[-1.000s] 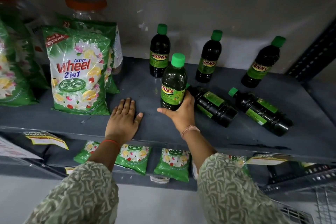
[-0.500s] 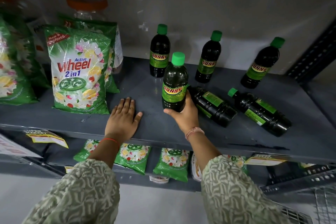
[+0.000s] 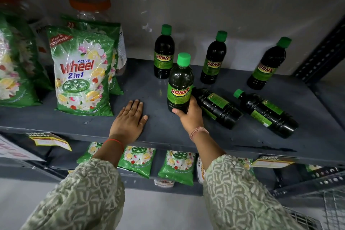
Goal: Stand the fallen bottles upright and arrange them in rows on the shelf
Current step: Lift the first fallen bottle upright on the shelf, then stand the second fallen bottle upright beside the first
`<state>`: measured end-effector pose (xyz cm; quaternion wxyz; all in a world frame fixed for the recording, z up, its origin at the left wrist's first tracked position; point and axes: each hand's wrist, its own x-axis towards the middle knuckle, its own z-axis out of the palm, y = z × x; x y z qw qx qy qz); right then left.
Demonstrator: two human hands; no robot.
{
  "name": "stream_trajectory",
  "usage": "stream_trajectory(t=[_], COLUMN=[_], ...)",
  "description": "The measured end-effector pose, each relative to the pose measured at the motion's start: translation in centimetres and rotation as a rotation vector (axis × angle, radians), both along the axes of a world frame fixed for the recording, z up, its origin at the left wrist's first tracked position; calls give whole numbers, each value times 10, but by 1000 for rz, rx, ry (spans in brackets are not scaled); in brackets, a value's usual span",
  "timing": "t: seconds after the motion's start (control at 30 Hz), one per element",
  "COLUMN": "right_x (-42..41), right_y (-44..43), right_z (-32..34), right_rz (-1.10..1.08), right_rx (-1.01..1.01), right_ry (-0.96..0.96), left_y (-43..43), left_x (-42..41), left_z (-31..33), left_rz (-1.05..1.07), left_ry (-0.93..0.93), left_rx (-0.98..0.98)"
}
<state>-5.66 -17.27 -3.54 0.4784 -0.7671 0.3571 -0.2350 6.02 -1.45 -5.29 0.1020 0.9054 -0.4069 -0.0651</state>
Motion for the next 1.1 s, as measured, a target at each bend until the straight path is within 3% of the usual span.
stream_trajectory(t=[0.6, 0.97, 1.03, 1.1], right_x=[-62, -80, -91, -98], right_y=[56, 66, 59, 33], right_z=[-8, -3, 6, 22], right_rz=[51, 105, 46, -77], right_rx=[-90, -4, -131, -412], right_ry=[15, 0, -33, -11], left_y=[-1, -1, -4, -12], left_x=[-1, -1, -1, -7], left_z=[3, 4, 6, 7], left_rz=[7, 7, 25, 42], left_ry=[21, 26, 55, 68], left_rx=[3, 12, 25, 22])
